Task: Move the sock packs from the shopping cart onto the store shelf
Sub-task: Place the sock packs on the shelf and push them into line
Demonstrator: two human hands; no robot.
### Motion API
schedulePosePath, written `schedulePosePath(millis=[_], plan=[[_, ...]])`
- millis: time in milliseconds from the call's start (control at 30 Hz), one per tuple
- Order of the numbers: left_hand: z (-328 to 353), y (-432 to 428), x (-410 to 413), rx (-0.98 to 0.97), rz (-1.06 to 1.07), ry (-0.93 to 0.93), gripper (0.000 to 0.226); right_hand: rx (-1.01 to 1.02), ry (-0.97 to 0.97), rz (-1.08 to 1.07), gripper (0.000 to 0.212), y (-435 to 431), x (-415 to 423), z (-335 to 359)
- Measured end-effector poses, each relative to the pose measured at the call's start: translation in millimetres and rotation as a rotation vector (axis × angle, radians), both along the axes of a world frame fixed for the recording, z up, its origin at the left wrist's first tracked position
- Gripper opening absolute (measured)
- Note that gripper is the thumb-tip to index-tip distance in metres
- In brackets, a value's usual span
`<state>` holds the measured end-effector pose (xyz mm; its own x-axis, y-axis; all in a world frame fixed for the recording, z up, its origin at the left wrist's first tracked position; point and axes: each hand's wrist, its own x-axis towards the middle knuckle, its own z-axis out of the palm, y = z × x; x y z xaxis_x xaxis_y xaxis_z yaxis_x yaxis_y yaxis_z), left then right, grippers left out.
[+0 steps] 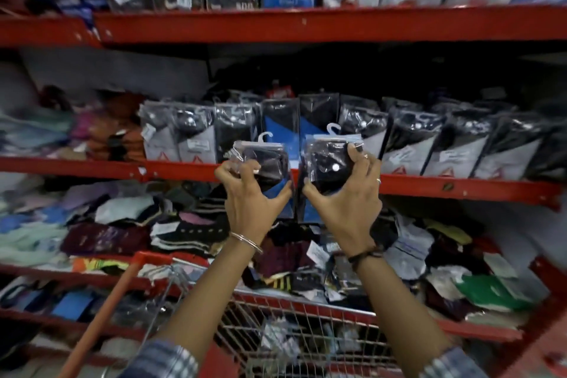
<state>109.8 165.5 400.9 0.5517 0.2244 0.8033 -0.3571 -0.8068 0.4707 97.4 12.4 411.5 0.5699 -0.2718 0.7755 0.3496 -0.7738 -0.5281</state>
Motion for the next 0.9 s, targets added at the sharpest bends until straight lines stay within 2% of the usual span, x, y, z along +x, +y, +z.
schedulePosePath(millis=[233,467,700,833,900], plan=[[24.9,0.6,41.7,-0.015,-0.051,-0.078,0.069,0.087,-0.109,-0.030,0.086,10.2,51.1,23.1],[33.2,0.4,79.6,-0.013,-0.106,-0.127,0.064,0.092,-0.211,-0.024,0.075,15.3,84.5,28.5],[22.3,-0.5,108.4,0.046,-0.086,-0.067,0.059,0.044,-0.112,0.001,0.077,24.5,117.5,13.1],[1.6,-0.7,122.8,0.122,-0.044,-0.018,0.049,-0.088,-0.031,-0.103,0.080,20.8,132.8,-2.5],[-9.3,0.9,131.3,0.236,0.022,0.028,0.054,-0.161,0.026,-0.180,0.077,20.0,137.9,-12.1]])
